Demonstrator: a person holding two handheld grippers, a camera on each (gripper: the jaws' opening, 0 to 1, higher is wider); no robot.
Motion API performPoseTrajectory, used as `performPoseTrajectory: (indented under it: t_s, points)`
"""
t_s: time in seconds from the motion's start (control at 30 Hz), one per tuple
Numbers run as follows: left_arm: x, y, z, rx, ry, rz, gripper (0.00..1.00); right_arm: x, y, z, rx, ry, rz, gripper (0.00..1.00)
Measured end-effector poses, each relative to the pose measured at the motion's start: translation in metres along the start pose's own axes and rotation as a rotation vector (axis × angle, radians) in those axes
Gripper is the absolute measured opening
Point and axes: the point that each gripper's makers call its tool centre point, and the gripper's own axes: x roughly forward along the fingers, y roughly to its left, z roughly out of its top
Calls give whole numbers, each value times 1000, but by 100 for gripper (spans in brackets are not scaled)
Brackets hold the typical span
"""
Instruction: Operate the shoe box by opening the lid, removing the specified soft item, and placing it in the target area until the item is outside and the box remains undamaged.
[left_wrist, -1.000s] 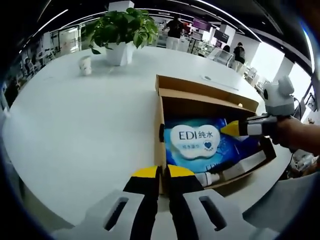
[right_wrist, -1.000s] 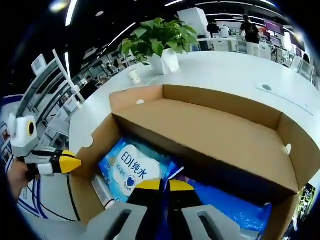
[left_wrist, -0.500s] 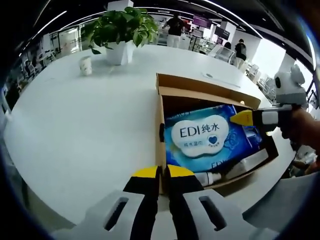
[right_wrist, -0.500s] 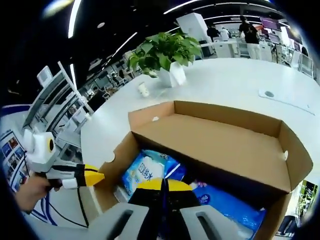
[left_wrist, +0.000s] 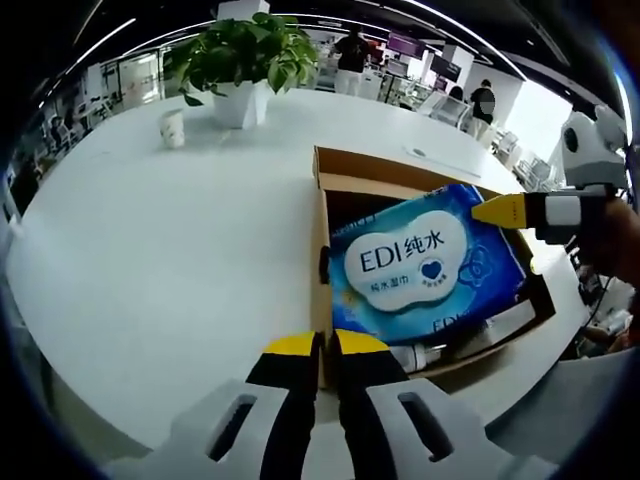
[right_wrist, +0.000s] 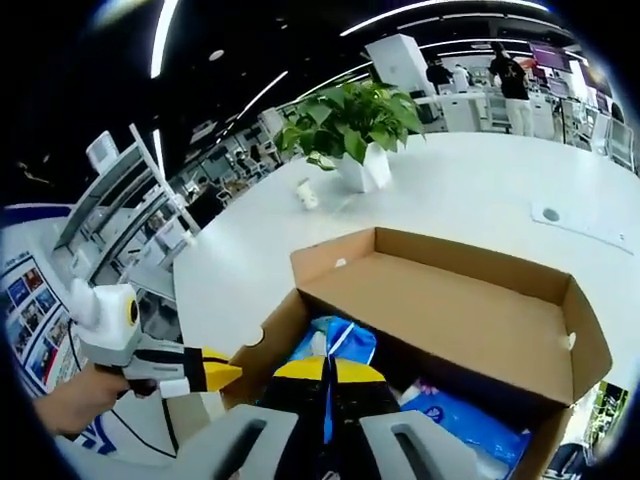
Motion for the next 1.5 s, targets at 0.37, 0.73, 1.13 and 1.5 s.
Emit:
performPoseTrajectory:
  t_s: [0.37, 0.73, 1.13, 1.5]
  points:
    - [2, 0, -1, -8, 1, 1, 3, -9, 17, 20, -17, -44, 18, 0]
    - [3, 1, -1, -22, -8, 0, 3, -24, 29, 33, -71, -67, 39, 0]
    - [3, 1, -2, -29, -15, -1, 3, -58, 31, 53, -104, -116, 41, 0]
    - [3, 2, -1, -32, -20, 3, 3, -94, 25, 74, -121, -165, 27, 0]
